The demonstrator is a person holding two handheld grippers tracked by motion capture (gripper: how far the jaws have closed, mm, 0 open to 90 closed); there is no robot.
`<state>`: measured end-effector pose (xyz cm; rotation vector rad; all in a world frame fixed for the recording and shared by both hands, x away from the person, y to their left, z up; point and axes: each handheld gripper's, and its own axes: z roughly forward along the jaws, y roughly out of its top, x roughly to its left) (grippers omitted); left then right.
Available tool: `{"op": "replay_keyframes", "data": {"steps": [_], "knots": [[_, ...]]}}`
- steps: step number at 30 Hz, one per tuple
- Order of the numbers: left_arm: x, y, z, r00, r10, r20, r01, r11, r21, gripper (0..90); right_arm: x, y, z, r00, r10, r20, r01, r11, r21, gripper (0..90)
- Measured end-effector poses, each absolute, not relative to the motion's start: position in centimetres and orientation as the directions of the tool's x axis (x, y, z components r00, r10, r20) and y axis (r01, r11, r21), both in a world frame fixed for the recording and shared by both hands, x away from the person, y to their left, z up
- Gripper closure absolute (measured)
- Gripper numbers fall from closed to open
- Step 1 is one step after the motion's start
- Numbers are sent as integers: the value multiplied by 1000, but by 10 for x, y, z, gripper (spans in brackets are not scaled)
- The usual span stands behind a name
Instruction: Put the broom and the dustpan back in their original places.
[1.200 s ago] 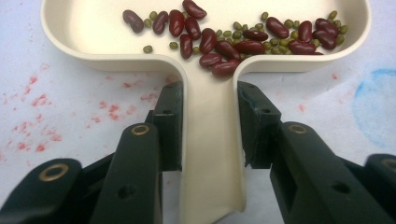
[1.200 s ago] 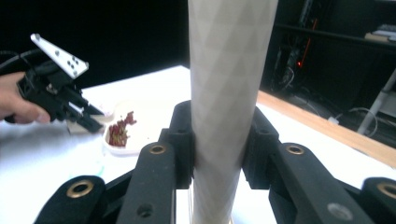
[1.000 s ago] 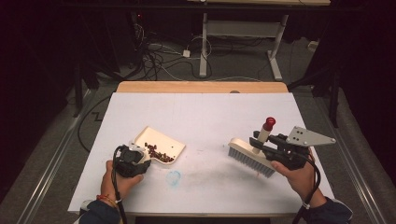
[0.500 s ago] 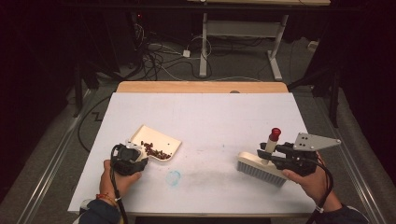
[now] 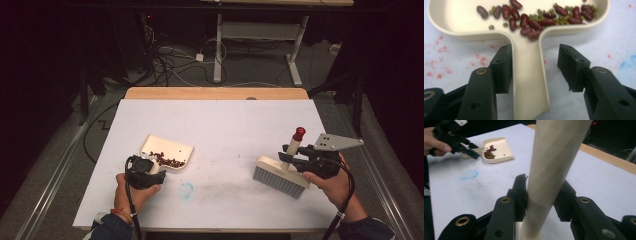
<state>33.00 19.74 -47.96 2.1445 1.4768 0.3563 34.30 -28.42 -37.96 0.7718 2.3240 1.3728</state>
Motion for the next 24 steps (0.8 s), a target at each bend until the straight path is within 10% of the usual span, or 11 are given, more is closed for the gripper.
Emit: {"op": "replay_keyframes", "data": {"steps": [17,24], "knots": [[305,190,-477,493,868,-60,726,-373,577,435,426,-272,-389,-711,703,21,439,420,795,582],[300,195,-467,582,811,51,550,-439,710,339,454,-265,-402,-665,746,30,502,416,759,562]]}}
